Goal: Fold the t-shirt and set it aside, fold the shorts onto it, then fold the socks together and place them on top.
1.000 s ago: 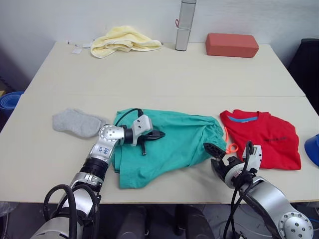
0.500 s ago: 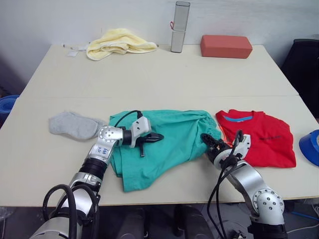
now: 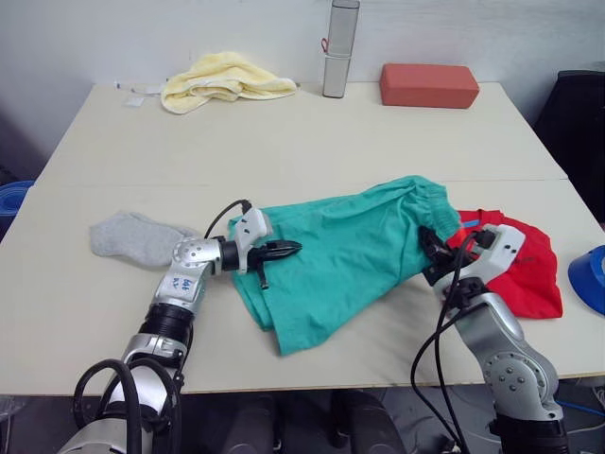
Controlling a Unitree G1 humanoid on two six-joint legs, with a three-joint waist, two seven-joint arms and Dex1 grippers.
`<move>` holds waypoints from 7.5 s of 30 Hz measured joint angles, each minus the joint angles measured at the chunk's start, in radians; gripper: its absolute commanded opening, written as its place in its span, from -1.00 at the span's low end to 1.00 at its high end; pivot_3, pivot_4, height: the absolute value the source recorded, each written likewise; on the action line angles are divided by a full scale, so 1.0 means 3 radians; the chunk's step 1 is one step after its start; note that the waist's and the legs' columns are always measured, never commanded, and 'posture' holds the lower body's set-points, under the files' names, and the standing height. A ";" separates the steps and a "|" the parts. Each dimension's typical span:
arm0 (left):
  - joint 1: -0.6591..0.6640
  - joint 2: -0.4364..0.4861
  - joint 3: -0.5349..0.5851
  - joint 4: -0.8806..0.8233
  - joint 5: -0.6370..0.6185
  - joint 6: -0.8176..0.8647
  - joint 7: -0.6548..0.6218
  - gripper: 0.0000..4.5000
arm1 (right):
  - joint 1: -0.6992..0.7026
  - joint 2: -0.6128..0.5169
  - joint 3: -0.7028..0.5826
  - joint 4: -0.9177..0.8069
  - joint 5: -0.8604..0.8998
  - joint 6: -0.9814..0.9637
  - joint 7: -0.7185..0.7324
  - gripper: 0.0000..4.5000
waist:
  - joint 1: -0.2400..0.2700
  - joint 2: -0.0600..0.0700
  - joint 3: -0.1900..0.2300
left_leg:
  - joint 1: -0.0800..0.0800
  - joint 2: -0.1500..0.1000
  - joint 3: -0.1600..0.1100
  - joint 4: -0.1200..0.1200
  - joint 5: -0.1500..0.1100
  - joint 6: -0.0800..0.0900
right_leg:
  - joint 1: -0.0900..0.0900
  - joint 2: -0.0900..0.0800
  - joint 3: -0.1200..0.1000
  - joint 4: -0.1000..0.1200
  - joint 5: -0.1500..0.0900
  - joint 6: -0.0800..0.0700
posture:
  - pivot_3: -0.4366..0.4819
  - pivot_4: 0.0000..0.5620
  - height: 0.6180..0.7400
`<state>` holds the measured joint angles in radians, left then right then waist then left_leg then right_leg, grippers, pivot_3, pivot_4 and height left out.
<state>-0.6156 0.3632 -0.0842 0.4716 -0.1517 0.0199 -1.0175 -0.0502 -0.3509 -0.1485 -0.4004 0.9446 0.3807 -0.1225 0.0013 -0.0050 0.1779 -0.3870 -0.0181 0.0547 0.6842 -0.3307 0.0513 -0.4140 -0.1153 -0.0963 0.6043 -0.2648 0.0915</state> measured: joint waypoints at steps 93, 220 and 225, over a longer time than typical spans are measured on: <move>0.0515 0.0535 0.0301 -0.1194 -0.0678 0.0385 -0.0101 -1.00 | -0.1627 -0.0168 0.1016 0.1898 -0.2073 -0.1282 0.4141 -0.99 | -0.0017 0.0007 0.0008 | 0.0009 -0.0002 -0.0032 -0.0006 0.0018 -0.0040 | 0.0006 0.0001 -0.0025 0.0019 -0.0012 -0.0022 | -0.05 -0.47 1.00; 0.1033 0.0679 0.0743 -0.1780 -0.1870 0.0989 -0.0840 1.00 | 0.0140 0.1404 -0.1715 -0.0447 0.0857 0.0479 -0.1163 -0.99 | -0.0088 0.0056 0.0023 | 0.0046 0.0009 -0.0006 -0.0086 0.0027 -0.0051 | 0.0002 0.0007 -0.0011 0.0000 -0.0027 -0.0047 | -0.05 -0.47 1.00; 0.1040 0.0680 0.0745 -0.1780 -0.1838 0.0959 -0.0853 1.00 | 0.0214 0.1275 -0.1616 -0.0320 0.0808 0.0358 -0.1150 -0.77 | -0.0088 0.0056 0.0023 | 0.0047 0.0009 -0.0007 -0.0086 0.0027 -0.0051 | 0.0002 0.0007 -0.0011 -0.0001 -0.0027 -0.0047 | -0.05 -0.47 1.00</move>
<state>-0.3037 0.5671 0.1394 -0.0624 -0.7031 0.3076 -1.2734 0.0139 0.0317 -0.6334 -0.4964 1.1870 0.4881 -0.4674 -0.0250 0.0119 0.1847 -0.3729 -0.0153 0.0527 0.6585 -0.3225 0.0362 -0.4133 -0.1132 -0.0995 0.6041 -0.2729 0.0774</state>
